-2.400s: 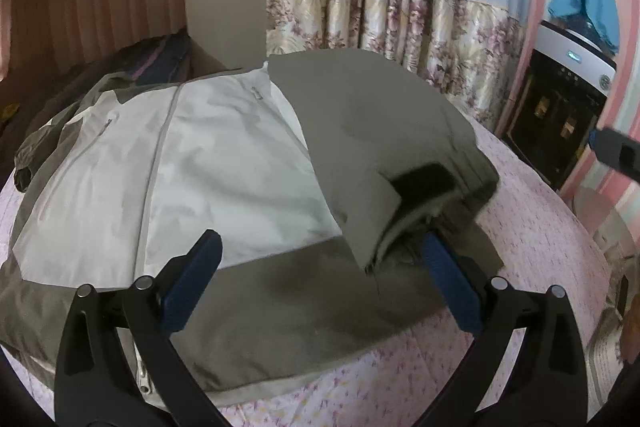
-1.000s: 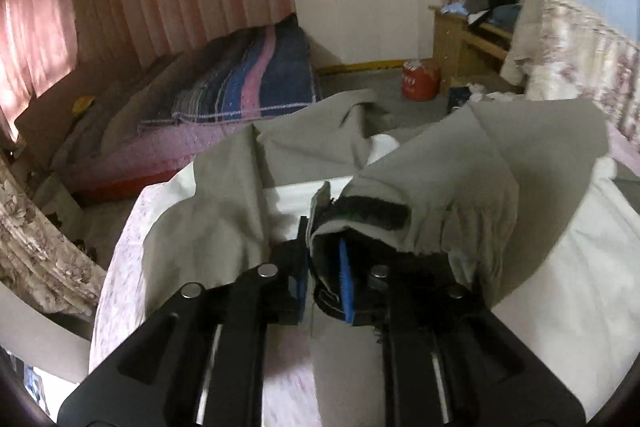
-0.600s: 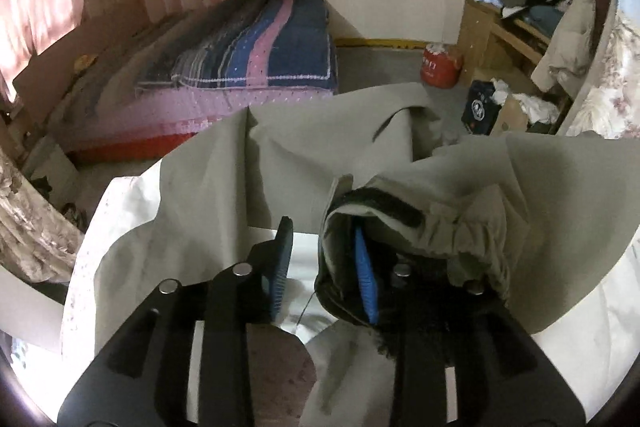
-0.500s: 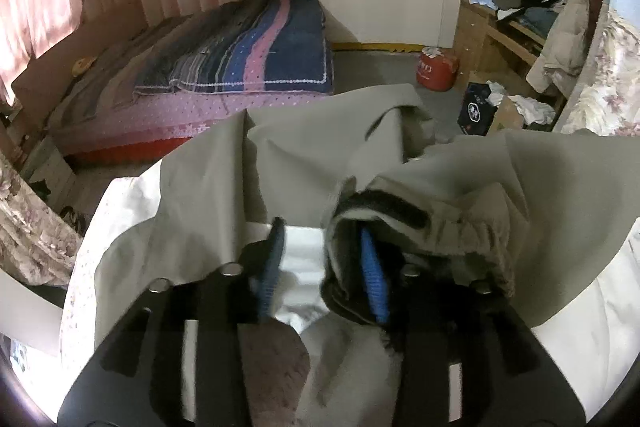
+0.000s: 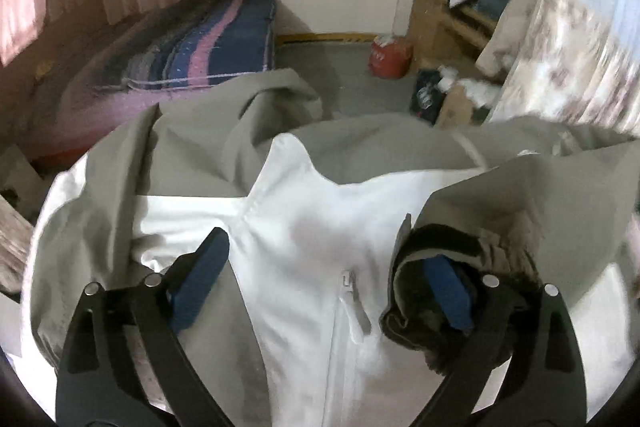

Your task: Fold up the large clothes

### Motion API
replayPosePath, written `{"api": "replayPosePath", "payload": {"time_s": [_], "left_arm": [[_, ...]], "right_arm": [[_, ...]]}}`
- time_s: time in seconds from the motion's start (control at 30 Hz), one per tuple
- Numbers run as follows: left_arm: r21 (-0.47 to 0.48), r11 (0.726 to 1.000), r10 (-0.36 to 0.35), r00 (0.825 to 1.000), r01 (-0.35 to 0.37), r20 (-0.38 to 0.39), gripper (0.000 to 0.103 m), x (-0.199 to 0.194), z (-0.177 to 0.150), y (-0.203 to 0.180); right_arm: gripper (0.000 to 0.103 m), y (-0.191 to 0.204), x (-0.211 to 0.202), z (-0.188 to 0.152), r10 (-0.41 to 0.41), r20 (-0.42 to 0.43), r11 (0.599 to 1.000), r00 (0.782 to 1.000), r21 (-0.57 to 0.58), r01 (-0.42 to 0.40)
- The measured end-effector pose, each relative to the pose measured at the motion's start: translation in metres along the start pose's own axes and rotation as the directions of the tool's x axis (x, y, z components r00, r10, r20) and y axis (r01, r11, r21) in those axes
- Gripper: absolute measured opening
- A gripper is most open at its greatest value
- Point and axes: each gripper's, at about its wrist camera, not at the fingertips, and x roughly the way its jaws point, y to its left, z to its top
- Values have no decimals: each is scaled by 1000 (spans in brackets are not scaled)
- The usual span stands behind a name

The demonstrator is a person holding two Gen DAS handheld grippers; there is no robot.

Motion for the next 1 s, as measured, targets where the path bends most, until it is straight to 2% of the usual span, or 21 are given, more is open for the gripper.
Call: {"api": "replayPosePath", "payload": {"time_s": [0.07, 0.13, 0.2, 0.23, 0.27, 0.33, 0.4, 0.43, 0.53, 0.63, 0.83, 0.9, 1.0], "left_arm": [[-29, 999, 43, 998, -44, -36, 86, 19, -1, 2], [-115, 992, 37, 996, -47, -87, 74, 35, -1, 17], [-129, 989, 61, 996, -68, -63, 70, 31, 5, 28], [-116, 990, 78, 996, -84, -52, 70, 28, 9, 30], [-104, 990, 93, 995, -97, -44, 71, 26, 13, 33], [-89, 985, 145, 989, -147, -28, 90, 19, 22, 40], [-92, 980, 177, 984, -176, 6, 97, 6, 30, 50], [-99, 981, 171, 985, -169, 11, 98, 1, 33, 55], [-105, 983, 154, 988, -152, 13, 100, -17, 39, 67], [-92, 982, 167, 985, -162, 48, 100, -42, 40, 73], [-121, 991, 66, 997, -61, 38, 100, -51, 49, 84], [-162, 987, 7, 1000, -7, 5, 100, -38, 53, 92], [-183, 983, -18, 997, 4, -71, 100, -15, 48, 91]], "right_arm": [[16, 7, 3, -1, -11, -22, 1000, 1000, -29, 10], [47, 9, 0, -1, -10, -49, 999, 999, -48, 7], [66, 12, -20, -2, -14, -10, 995, 1000, -94, 13], [72, 13, -29, -1, -19, 3, 992, 1000, -126, 19], [72, 14, -36, 0, -30, 11, 988, 999, -152, 31], [77, 17, -54, 6, -30, 50, 982, 998, -184, 39], [79, 19, -67, 14, -1, 91, 981, 996, -191, 19], [82, 24, -76, 16, 21, 116, 981, 993, -195, 2], [84, 56, -96, 19, 157, 144, 958, 977, -262, -116], [84, 91, -97, 14, 203, 133, 926, 970, -349, -145], [84, 146, -58, 6, 205, 60, 872, 977, -465, -154], [85, 155, -37, 9, 178, 41, 876, 983, -463, -140], [90, 155, 1, 12, 127, -32, 903, 991, -410, -129]]}}
